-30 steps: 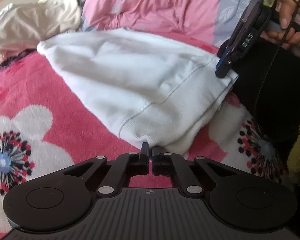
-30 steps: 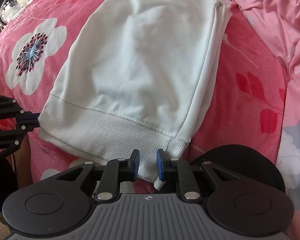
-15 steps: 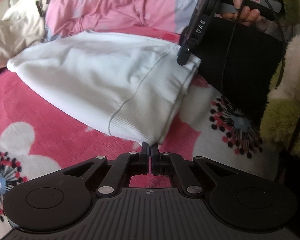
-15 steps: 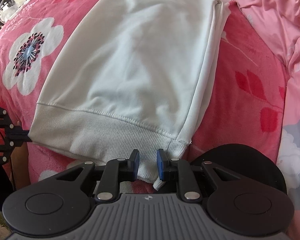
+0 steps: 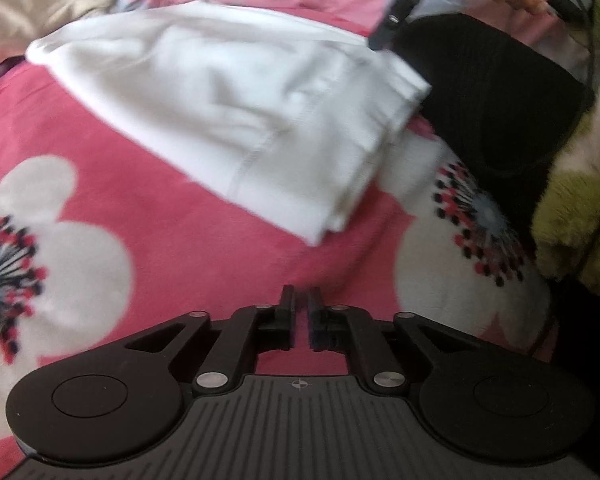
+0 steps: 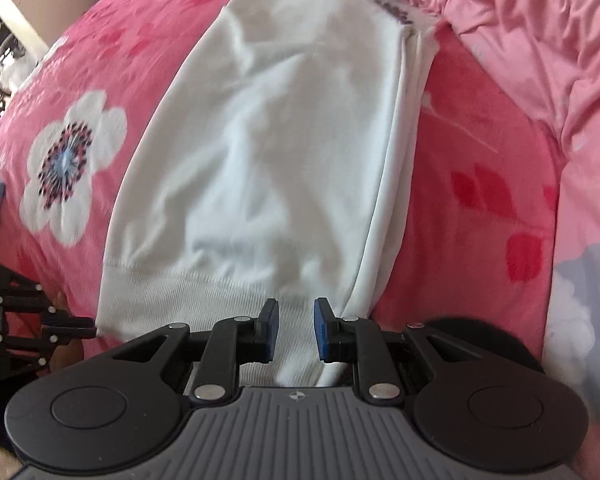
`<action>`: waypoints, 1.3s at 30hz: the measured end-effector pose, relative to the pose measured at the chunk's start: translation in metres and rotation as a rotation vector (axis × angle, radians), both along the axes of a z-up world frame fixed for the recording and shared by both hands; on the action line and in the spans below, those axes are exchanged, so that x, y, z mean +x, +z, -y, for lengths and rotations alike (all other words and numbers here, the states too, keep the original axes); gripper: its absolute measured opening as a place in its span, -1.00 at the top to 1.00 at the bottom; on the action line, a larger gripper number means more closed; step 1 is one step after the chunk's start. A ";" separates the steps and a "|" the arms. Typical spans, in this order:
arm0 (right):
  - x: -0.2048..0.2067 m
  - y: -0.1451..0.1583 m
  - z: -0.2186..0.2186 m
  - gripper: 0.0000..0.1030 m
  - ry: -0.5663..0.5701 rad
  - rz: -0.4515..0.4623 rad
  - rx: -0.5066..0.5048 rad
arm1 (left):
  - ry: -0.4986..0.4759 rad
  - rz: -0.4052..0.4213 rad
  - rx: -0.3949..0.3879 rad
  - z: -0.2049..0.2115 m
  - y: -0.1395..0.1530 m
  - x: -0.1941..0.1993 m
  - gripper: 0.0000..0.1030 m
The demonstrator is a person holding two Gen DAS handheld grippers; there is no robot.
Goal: Fold clothes
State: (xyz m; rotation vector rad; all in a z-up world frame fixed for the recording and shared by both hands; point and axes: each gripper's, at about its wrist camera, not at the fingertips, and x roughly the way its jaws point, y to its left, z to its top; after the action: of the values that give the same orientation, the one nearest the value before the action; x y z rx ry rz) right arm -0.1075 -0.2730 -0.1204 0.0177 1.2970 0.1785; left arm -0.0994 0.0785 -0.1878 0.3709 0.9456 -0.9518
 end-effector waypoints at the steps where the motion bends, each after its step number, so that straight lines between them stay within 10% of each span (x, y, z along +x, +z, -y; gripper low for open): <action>1: 0.002 -0.006 -0.001 0.61 0.005 -0.019 0.008 | 0.027 0.008 0.003 -0.003 0.002 0.004 0.57; 8: 0.011 -0.022 0.003 0.61 0.009 -0.130 0.054 | 0.195 0.038 -0.151 0.009 0.037 0.048 0.24; 11: 0.029 0.001 0.020 0.57 -0.032 -0.026 0.061 | 0.172 0.019 -0.209 0.039 0.044 0.064 -0.04; 15: 0.071 0.015 0.047 0.22 -0.133 0.157 0.048 | 0.081 -0.003 -0.236 0.085 0.038 0.073 -0.06; 21: 0.144 -0.008 0.060 0.22 -0.176 0.332 0.027 | 0.013 -0.072 -0.178 0.120 0.002 0.076 -0.07; 31: 0.199 -0.049 0.060 0.70 -0.134 0.362 -0.102 | 0.051 -0.131 -0.274 0.105 -0.011 0.079 -0.11; 39: 0.185 -0.053 0.105 0.95 -0.361 0.401 0.153 | 0.075 -0.185 -0.326 0.098 -0.015 0.087 -0.12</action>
State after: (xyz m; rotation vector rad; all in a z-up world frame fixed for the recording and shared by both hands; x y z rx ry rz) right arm 0.0779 -0.3776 -0.1732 0.3294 0.8597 -0.0295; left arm -0.0128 -0.0193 -0.2024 -0.0289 0.9448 -1.0634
